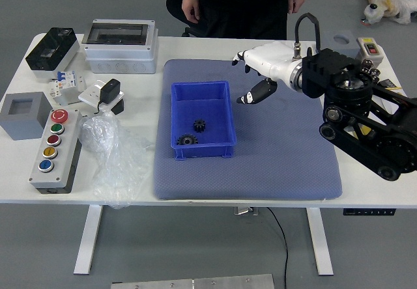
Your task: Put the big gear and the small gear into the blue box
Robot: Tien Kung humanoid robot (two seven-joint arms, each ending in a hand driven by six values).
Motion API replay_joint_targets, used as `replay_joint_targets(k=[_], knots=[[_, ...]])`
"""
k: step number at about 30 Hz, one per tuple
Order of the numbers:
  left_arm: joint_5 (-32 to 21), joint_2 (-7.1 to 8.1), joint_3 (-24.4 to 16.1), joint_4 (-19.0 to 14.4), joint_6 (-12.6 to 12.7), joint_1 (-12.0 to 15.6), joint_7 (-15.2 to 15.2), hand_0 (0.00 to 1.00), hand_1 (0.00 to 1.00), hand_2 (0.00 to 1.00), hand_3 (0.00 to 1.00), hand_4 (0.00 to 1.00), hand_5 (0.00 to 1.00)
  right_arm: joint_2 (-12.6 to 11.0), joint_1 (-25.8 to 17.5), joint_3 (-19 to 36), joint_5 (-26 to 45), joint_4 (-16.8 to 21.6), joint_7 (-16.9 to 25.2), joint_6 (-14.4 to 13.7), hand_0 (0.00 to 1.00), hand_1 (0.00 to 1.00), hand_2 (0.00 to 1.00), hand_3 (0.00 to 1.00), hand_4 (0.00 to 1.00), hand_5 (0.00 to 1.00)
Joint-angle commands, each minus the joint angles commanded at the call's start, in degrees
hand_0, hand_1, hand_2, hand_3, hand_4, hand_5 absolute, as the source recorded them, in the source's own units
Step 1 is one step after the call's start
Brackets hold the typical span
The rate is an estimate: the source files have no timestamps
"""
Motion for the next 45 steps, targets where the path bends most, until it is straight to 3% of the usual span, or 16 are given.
replay_joint_targets(k=[1, 6, 7, 12, 13, 24, 25, 30, 31, 36, 37, 42, 43, 45], knots=[[0.12, 0.03, -0.21, -0.01, 0.01, 0.14, -0.01, 0.856, 0.821, 0.821, 0.767, 0.592, 0.373, -0.41, -0.59, 0.95, -0.03, 0.15, -0.02, -0.13, 0.636, 0.634, 0.777, 0.797, 0.732, 0.497], [0.71, 0.14, -1.28, -0.07, -0.10, 0.27, -0.16, 0.856, 0.821, 0.821, 0.767, 0.592, 0.373, -2.31, -3.41, 5.01, -0.28, 1.21, 0.00, -0.86, 0.636, 0.634, 0.777, 0.797, 0.732, 0.497], [0.83, 0.16, -1.54, -0.09, -0.14, 0.25, -0.21, 0.856, 0.821, 0.821, 0.767, 0.591, 0.372, -2.81, -4.37, 6.29, -0.42, 1.59, -0.04, -1.00, 0.703, 0.692, 0.836, 0.875, 0.696, 0.525], [1.14, 0.16, -2.40, -0.14, -0.24, 0.33, -0.36, 0.856, 0.821, 0.821, 0.767, 0.591, 0.372, -4.25, -8.75, 11.83, -0.88, 3.37, 0.00, -2.07, 0.703, 0.692, 0.836, 0.875, 0.696, 0.525], [1.21, 0.15, -2.55, -0.15, -0.24, 0.41, -0.38, 0.856, 0.823, 0.821, 0.768, 0.592, 0.372, -4.41, -9.59, 12.88, -1.01, 3.68, -0.05, -2.18, 0.830, 0.792, 0.889, 0.896, 0.650, 0.555], [1.68, -0.06, -3.58, -0.17, -0.01, 1.06, -0.44, 0.856, 0.822, 0.821, 0.766, 0.591, 0.372, -7.70, -17.83, 25.42, -2.45, 8.97, 0.51, -3.88, 0.878, 0.837, 0.901, 0.896, 0.608, 0.598], [1.73, -0.04, -3.63, -0.18, 0.01, 1.06, -0.45, 0.856, 0.822, 0.820, 0.767, 0.591, 0.372, -7.91, -18.45, 26.42, -2.44, 9.37, 0.61, -4.12, 0.924, 0.862, 0.907, 0.894, 0.552, 0.673], [1.97, 0.17, -3.84, -0.20, 0.15, 1.07, -0.54, 0.856, 0.822, 0.820, 0.767, 0.591, 0.372, -9.28, -21.65, 31.86, -1.56, 11.75, 1.25, -5.74, 0.924, 0.862, 0.907, 0.894, 0.552, 0.673], [2.04, 0.21, -3.89, -0.21, 0.17, 1.04, -0.56, 0.856, 0.822, 0.820, 0.768, 0.592, 0.372, -9.64, -22.34, 32.91, -1.27, 12.29, 1.38, -6.08, 0.944, 0.872, 0.914, 0.885, 0.487, 0.780], [2.08, 0.29, -3.75, -0.22, 0.27, 0.90, -0.64, 0.856, 0.822, 0.820, 0.768, 0.592, 0.372, -11.53, -25.78, 37.16, 0.01, 14.49, 2.07, -7.71, 0.944, 0.872, 0.914, 0.885, 0.487, 0.780], [2.04, 0.29, -3.67, -0.22, 0.29, 0.94, -0.65, 0.856, 0.823, 0.820, 0.768, 0.591, 0.371, -11.74, -26.40, 38.02, 0.17, 14.76, 2.29, -8.08, 0.966, 0.886, 0.912, 0.861, 0.455, 0.947], [1.81, 0.33, -3.27, -0.19, 0.36, 1.13, -0.73, 0.856, 0.823, 0.820, 0.768, 0.591, 0.371, -12.31, -28.80, 40.96, -0.07, 15.88, 3.28, -9.61, 0.966, 0.886, 0.912, 0.861, 0.455, 0.947], [1.82, 0.32, -3.25, -0.19, 0.35, 1.08, -0.76, 0.856, 0.822, 0.819, 0.767, 0.591, 0.372, -12.48, -29.22, 41.35, -0.35, 16.02, 3.47, -9.79, 0.982, 0.893, 0.916, 0.854, 0.442, 0.998], [1.82, 0.28, -3.24, -0.20, 0.32, 0.95, -0.81, 0.856, 0.822, 0.819, 0.767, 0.591, 0.372, -12.85, -29.88, 41.86, -0.71, 16.13, 3.77, -10.05, 0.982, 0.893, 0.916, 0.854, 0.442, 0.998]])
